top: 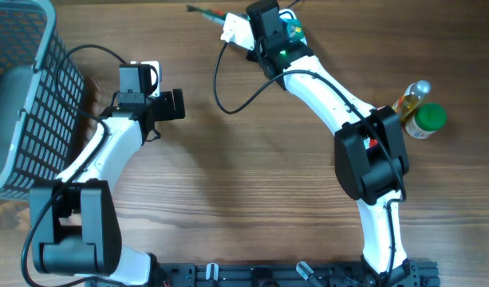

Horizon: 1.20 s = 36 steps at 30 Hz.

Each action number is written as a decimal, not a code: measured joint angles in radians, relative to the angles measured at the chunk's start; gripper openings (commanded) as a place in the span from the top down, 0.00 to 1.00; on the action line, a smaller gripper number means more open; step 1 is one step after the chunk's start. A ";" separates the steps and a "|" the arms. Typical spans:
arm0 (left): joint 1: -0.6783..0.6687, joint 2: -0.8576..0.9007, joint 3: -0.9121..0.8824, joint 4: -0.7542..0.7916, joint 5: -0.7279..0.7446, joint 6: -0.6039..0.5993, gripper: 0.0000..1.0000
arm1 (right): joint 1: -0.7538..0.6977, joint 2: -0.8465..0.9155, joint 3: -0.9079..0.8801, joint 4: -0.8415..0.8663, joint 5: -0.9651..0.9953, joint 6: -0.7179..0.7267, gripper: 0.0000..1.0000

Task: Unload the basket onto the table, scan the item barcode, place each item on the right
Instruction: 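Carry the glove packet right and lower it beside the small packs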

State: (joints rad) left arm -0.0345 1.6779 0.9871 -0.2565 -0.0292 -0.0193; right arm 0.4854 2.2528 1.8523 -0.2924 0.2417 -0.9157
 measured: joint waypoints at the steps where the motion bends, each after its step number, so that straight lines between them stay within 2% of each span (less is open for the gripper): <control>1: 0.000 0.000 0.000 0.000 0.000 0.000 0.00 | 0.000 0.000 0.000 -0.011 -0.022 0.028 0.96; 10: 0.000 0.000 0.000 0.000 0.000 0.000 0.00 | -0.002 0.000 0.000 -0.104 -0.126 0.195 0.94; 20: 0.000 0.000 0.000 0.000 0.000 0.000 0.00 | -0.057 -0.005 0.000 -0.078 -0.153 0.381 0.96; 24: 0.000 0.000 0.000 0.000 0.000 0.000 0.00 | -0.090 -0.077 0.000 -0.126 -0.164 0.449 0.96; 29: 0.000 0.000 0.000 0.000 0.000 0.000 0.00 | -0.111 -0.290 0.002 -0.355 -0.172 0.575 0.96; 33: 0.000 0.000 0.000 0.001 0.000 0.000 0.00 | -0.138 -0.421 0.018 -0.686 -0.182 0.795 0.96; 36: 0.000 0.000 0.000 0.000 0.000 0.000 0.00 | -0.172 -0.433 0.011 -0.920 -0.182 0.923 0.95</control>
State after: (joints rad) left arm -0.0345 1.6779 0.9871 -0.2569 -0.0296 -0.0193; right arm 0.3130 1.8194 1.8637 -1.2121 0.0593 0.0074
